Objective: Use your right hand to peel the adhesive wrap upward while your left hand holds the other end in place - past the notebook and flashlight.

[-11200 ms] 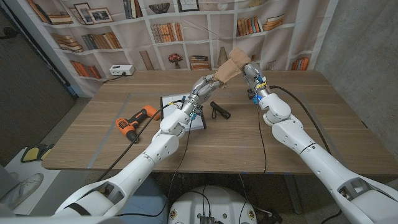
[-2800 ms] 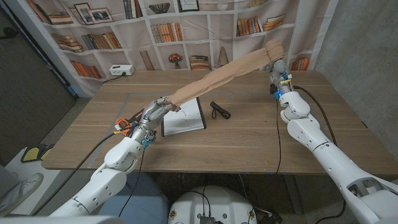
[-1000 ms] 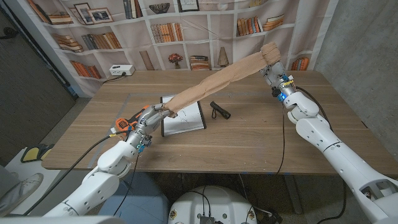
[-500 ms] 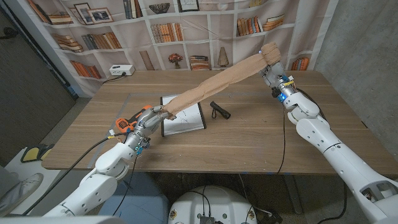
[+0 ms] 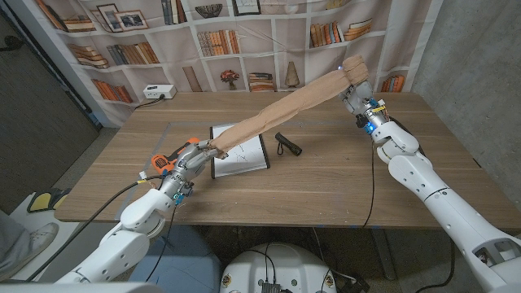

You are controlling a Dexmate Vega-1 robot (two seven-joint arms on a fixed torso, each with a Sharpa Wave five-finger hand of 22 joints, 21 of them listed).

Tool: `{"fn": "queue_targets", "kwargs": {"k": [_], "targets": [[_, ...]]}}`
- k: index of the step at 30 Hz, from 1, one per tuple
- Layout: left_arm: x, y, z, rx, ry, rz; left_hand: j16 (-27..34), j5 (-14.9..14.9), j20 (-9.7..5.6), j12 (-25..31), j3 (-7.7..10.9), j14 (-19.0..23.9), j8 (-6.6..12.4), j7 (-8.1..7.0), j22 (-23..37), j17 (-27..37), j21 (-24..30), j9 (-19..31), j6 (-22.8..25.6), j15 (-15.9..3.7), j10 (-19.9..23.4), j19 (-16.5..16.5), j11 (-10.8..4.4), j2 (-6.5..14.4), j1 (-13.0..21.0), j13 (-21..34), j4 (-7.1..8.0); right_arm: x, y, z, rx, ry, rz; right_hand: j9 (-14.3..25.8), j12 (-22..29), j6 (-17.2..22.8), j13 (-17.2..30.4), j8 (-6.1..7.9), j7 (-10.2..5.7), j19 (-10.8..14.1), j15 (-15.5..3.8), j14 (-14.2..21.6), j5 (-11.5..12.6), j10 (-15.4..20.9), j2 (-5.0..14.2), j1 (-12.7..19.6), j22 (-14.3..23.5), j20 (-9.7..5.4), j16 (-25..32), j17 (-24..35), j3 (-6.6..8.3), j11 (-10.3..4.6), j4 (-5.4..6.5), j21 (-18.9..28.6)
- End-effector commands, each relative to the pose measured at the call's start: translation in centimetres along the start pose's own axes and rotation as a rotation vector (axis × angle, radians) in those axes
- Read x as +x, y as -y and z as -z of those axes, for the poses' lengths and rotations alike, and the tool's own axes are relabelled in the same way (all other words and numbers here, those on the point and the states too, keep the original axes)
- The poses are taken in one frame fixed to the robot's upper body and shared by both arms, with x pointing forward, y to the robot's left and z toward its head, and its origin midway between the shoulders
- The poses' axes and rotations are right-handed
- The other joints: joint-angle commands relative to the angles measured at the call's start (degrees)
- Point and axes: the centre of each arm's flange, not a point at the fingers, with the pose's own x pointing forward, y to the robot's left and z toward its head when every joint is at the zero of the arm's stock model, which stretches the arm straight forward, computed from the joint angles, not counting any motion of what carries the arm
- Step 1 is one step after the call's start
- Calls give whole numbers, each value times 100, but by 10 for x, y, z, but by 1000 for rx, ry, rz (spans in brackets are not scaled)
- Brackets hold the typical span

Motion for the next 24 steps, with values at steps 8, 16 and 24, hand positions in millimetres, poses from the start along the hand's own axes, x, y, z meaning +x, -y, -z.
{"fn": "queue_targets", "kwargs": {"k": [8, 16, 24], "targets": [[-13, -1, 4, 8, -25, -3, 22, 33, -6, -22, 94, 374, -33, 5, 4, -3, 60, 19, 54, -392, 176, -15, -117, 134, 88, 22, -62, -5, -2, 4, 28, -22, -10, 2, 42, 19, 12, 43, 35, -37, 59, -62, -26, 27, 65, -126, 15, 47, 55, 19, -67, 43, 58, 20], [-18, 3, 10, -6, -38, -24, 29, 29, -9, -33, 94, 376, -45, 9, 6, 1, 74, 28, 55, -380, 194, -22, -122, 133, 86, 33, -62, 0, 3, 3, 32, -23, -15, 4, 52, 62, 8, 61, 38, -55, 57, -81, -33, 45, 121, -252, 17, 46, 63, 33, -86, 67, 128, 22], [-24, 4, 10, 9, -53, -38, 29, 26, -10, -49, 97, 378, -53, 2, 4, -8, 82, 40, 53, -388, 192, -31, -121, 137, 84, 41, -61, -4, 12, -2, 21, -35, -8, 3, 53, 64, 3, 61, 51, -61, 53, -86, -40, 43, 163, -357, 18, 41, 74, 45, -104, 68, 185, 27]]}}
